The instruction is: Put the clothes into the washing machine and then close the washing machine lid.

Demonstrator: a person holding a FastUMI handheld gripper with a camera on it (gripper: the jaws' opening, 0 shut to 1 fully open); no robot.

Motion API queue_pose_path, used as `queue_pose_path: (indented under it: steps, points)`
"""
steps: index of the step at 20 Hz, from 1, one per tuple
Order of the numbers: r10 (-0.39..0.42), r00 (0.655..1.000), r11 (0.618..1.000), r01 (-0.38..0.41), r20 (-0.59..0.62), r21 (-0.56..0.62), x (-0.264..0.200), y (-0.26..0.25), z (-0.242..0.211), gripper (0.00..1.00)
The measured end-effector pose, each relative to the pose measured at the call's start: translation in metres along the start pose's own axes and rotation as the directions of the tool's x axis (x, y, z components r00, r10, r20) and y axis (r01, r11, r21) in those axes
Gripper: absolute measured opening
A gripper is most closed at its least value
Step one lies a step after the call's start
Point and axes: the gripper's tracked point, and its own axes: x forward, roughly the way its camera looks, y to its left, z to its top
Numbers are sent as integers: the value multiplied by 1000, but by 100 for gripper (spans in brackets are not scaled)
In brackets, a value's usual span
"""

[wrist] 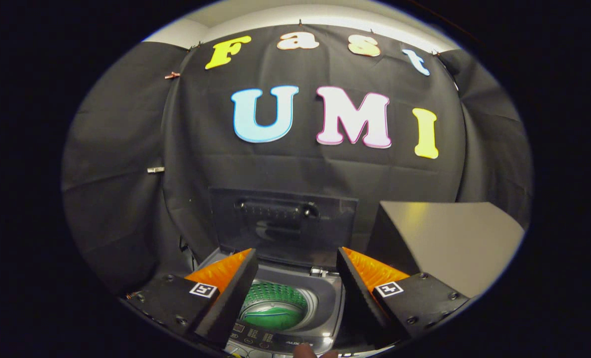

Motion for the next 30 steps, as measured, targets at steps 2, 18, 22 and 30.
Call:
queue_pose_path:
  steps: [2,18,22,30]
  points:
    - [-10,998,1000,10,59,-8,-19,-12,25,99]
    - [-17,998,1000,15,65,23,41,-42,119,99]
    - [-48,999,999,48,24,-12,127,-30,111,99]
    - [-54,994,999,54,-97,-2,237,-15,60,99]
